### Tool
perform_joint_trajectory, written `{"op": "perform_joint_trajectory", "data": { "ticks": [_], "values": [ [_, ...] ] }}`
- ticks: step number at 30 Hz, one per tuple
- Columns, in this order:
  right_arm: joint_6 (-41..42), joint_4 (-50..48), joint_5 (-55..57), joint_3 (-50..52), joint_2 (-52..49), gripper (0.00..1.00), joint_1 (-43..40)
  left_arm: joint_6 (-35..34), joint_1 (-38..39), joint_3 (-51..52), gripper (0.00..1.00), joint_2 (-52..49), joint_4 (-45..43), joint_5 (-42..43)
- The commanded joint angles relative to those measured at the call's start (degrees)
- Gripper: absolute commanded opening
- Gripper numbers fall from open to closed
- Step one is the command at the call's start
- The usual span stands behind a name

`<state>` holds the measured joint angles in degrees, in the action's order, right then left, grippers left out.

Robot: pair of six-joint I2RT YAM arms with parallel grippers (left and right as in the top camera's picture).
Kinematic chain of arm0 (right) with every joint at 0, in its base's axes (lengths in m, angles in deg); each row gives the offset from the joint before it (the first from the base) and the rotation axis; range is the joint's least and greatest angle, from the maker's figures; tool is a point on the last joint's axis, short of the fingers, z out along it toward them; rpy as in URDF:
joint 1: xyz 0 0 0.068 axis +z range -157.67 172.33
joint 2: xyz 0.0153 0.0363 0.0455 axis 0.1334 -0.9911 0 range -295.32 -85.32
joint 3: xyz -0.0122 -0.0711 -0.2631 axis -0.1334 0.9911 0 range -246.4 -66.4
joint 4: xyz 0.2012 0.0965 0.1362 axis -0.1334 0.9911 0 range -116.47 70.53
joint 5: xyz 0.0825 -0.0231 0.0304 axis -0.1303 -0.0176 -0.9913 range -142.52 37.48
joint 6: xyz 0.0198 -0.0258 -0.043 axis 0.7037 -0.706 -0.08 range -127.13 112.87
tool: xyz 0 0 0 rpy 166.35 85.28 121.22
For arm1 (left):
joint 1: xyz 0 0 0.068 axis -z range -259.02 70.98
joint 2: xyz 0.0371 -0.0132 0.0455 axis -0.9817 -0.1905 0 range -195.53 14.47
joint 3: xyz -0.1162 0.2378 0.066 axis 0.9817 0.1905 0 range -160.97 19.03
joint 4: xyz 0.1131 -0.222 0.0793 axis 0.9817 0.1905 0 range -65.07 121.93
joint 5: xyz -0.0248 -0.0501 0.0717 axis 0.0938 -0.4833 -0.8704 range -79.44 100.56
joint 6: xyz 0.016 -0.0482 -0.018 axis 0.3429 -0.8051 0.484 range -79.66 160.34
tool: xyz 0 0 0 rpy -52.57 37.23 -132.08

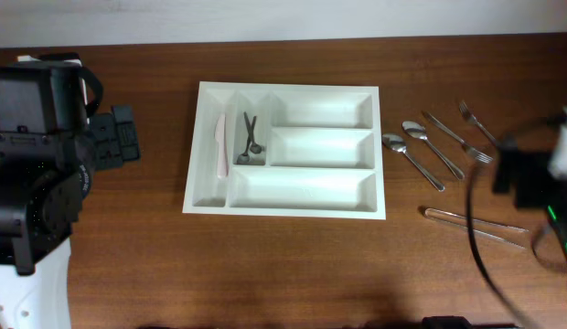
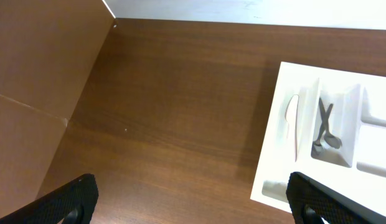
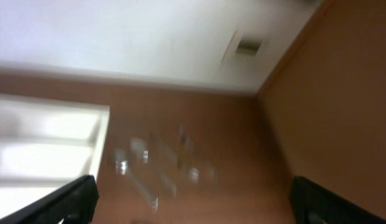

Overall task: Pack container
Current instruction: 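Move the right gripper over the two silver spoons and grasp one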

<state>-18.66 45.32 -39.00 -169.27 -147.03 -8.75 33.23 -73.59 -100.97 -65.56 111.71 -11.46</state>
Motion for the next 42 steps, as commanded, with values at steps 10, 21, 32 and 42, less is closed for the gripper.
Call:
{"op": "perform_joint_trajectory", "data": {
  "ticks": [10, 21, 32, 42],
  "values": [
    [-0.1, 2.9, 0.5, -0.6, -27.3, 0.99, 0.2, 0.3, -0.2, -0.4, 0.99, 0.3, -0.1, -0.9],
    [-11.2, -1.2, -6.4, -0.6, -41.9, 0.96, -1.0, 0.3, -0.2, -0.4, 0.99, 0.3, -0.1, -0.9],
    [-15.1, -3.5, -21.1, -0.3, -53.4, 0.72, -6.8, 0.3, -0.2, -0.4, 0.99, 0.3, -0.1, -0.9],
    [-16.8, -3.9, -26.1, 2.4, -57.0, 0.56, -6.7, 0.3, -0.2, -0.4, 0.99, 0.3, -0.1, -0.9]
  ]
}}
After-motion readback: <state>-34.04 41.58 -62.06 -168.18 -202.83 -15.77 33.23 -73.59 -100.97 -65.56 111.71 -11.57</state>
